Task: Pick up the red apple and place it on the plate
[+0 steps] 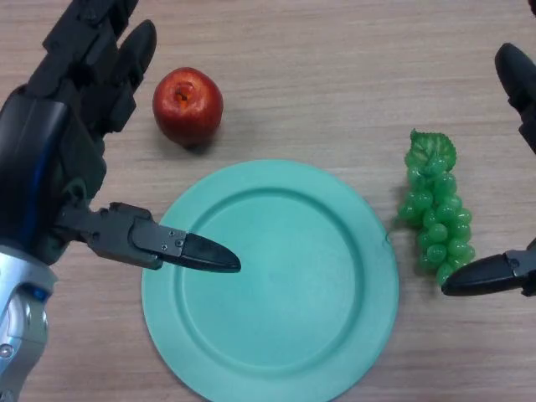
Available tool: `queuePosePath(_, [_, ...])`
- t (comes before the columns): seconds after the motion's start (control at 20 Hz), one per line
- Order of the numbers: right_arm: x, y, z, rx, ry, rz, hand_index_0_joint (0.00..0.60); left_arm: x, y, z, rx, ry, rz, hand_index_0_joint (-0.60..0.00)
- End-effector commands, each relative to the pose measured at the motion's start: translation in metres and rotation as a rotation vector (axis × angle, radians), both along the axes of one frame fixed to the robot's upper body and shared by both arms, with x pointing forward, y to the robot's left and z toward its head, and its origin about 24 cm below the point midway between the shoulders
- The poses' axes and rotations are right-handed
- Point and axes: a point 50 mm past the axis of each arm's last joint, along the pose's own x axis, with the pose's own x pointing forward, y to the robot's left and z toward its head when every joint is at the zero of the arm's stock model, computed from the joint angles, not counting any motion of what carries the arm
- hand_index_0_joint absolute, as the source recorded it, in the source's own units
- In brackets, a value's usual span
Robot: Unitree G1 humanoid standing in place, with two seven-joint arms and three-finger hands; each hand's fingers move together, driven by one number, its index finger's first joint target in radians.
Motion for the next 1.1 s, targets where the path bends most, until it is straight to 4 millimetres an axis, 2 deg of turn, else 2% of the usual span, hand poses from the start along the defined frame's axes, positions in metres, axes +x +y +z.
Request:
queuePosePath(0.05, [-0.016, 0.001, 0.023, -0.024, -0.223, 0.014, 0.0, -0.014, 0.01, 0.015, -0.011, -0.2, 0.04, 0.0])
queuePosePath(0.2, [-0.016, 0.002, 0.023, -0.047, -0.223, 0.014, 0.0, -0.017, 0.02, 0.005, -0.026, -0.21, 0.09, 0.0])
queuePosePath(0.5, [-0.016, 0.001, 0.023, -0.051, -0.231, 0.009, 0.0, -0.016, 0.024, 0.005, -0.012, -0.221, 0.118, 0.0])
queuePosePath(0.7, [-0.015, 0.002, 0.024, -0.051, -0.229, 0.004, 0.0, -0.012, 0.033, 0.005, -0.022, -0.236, 0.134, 0.0])
queuePosePath(0.85, [-0.016, 0.002, 0.022, -0.049, -0.23, 0.002, 0.0, 0.002, 0.038, 0.009, 0.001, -0.231, 0.154, 0.0])
queuePosePath(1.05, [-0.019, -0.001, 0.024, -0.032, -0.233, -0.006, 0.0, 0.04, 0.046, 0.013, 0.048, -0.217, 0.187, 0.0])
queuePosePath(1.1, [-0.02, -0.002, 0.024, -0.028, -0.236, -0.011, 0.0, 0.052, 0.047, 0.009, 0.116, -0.235, 0.212, 0.0])
